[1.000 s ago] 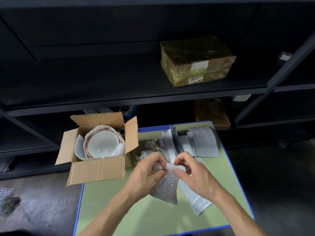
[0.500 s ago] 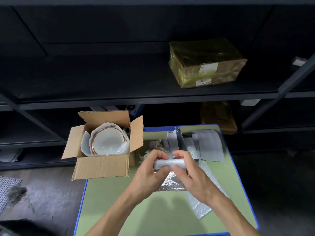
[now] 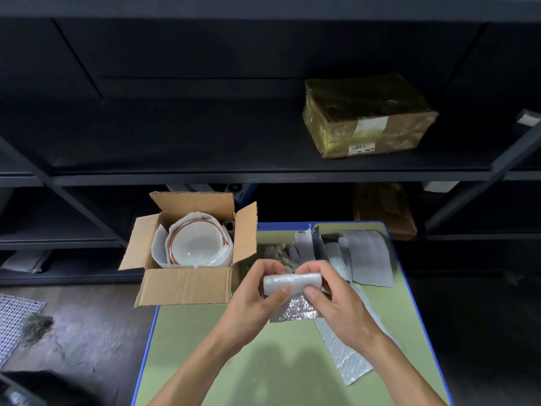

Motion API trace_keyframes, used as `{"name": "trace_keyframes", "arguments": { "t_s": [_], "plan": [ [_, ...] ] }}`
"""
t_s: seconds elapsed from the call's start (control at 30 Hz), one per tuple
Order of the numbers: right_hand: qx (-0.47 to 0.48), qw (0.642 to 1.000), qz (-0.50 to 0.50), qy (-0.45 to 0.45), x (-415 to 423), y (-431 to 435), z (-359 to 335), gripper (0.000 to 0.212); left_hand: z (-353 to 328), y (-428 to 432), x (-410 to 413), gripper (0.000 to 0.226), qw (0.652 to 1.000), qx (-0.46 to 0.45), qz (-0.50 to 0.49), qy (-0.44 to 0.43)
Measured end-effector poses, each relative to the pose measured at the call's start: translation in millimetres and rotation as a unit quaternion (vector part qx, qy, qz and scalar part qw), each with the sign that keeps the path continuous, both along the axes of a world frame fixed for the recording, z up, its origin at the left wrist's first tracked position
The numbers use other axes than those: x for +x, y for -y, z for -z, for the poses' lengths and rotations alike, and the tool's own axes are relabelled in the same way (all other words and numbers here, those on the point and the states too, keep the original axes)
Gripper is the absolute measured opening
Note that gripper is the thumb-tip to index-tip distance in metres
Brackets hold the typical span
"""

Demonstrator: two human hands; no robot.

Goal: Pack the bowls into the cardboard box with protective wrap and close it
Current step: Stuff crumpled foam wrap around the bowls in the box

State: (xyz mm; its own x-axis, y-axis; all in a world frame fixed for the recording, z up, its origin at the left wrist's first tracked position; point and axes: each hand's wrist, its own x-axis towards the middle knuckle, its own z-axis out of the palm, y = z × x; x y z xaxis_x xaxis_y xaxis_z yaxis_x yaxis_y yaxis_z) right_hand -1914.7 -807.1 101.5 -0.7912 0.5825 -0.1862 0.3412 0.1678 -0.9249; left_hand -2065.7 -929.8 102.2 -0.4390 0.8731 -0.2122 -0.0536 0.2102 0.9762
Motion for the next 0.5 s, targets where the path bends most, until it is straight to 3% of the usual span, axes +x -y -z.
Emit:
{"name": "trace_keyframes", "arguments": {
  "t_s": [0.2,0.4,0.5],
  "plan": [
    [-0.063,0.998,0.003,-0.031,-2.3,0.8,-6.1,0.03,-0.4,2.4,-2.5,0.029,1.0,0.001,0.001,-0.018],
    [-0.046,0.998,0.032,-0.029,-12.3,5.0,-6.1,0.02,-5.7,9.5,-5.5,0.028,0.999,0.003,0.033,-0.031],
    [-0.064,0.997,0.015,-0.032,-19.1,7.8,-9.4,0.022,-6.9,15.7,-9.3,0.037,0.998,-0.016,0.049,-0.034]
  ]
}}
